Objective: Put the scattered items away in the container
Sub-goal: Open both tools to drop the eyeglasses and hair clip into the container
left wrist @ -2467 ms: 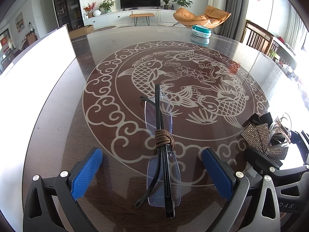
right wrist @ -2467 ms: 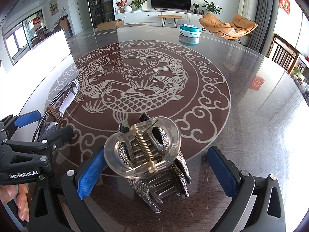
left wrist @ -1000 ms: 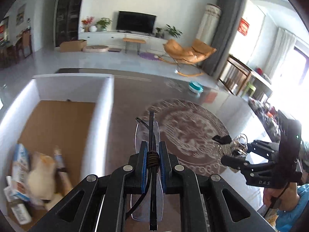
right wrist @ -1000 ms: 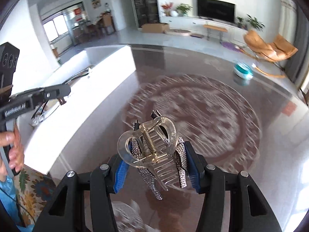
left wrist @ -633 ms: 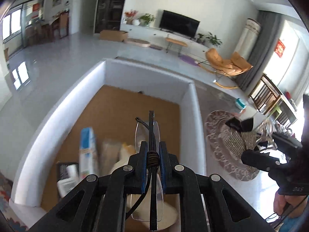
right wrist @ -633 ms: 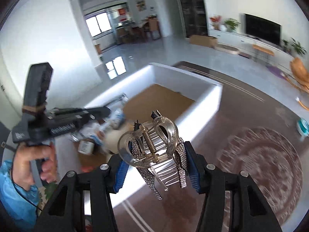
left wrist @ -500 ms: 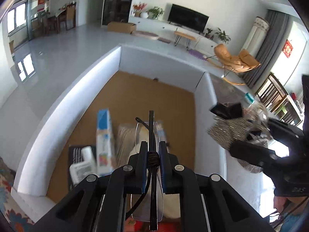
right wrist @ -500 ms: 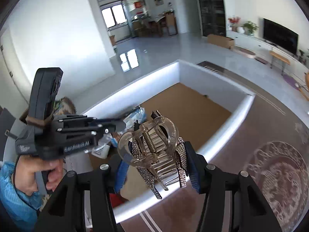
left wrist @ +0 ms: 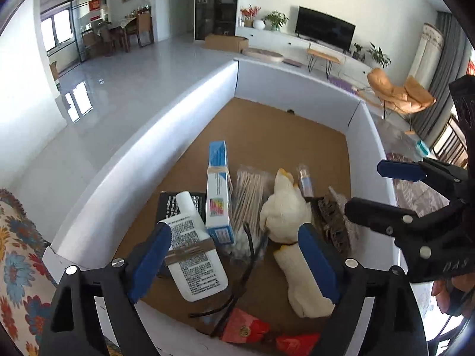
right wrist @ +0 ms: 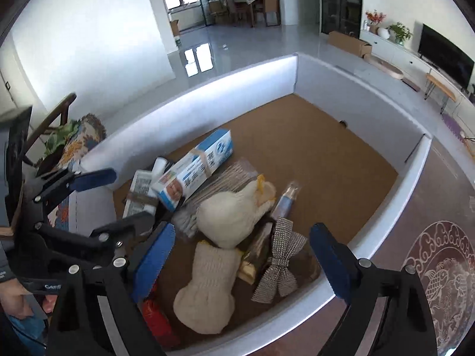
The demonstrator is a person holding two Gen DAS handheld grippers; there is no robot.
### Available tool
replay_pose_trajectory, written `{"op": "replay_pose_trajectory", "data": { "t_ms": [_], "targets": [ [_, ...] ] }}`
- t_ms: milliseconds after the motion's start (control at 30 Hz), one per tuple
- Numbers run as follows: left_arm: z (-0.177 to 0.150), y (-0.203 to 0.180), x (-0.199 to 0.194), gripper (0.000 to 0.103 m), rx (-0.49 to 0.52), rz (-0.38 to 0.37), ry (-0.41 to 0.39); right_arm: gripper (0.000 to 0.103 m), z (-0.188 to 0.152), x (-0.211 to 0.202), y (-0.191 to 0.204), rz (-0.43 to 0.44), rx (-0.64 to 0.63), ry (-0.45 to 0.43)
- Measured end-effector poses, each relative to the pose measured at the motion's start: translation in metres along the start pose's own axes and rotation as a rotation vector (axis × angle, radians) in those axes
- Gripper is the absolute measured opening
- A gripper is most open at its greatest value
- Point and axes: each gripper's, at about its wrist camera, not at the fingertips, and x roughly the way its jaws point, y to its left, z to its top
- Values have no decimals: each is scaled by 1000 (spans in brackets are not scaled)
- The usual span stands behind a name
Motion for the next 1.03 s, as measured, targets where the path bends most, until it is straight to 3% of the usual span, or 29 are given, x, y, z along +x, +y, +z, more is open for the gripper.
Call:
{"op": "replay_pose_trajectory", "data": {
  "t_ms": [167,367,567,767,867,1033],
  "targets": [
    [10,-10,-2,102,-30,60,-24,93,7,-22,-13,-28,34,-23],
    [15,-26,4,103,-47,145,17,93,-2,-38,-30,-67,40,-30],
    [16,-39,1,103,-28,263,7,93,-9,-44,-42,-75,51,-22],
    [19,-41,-6,103,-30,276,-5,93,-10,-45,-45,-73,50,-24],
    [21,-38,-6,103,-76,244,5,93,-10,-45,-45,-75,45,-26],
    [20,-35,-18,103,-144,217,-60,93,-10,-46,-49,-73,57,-34]
  ]
}}
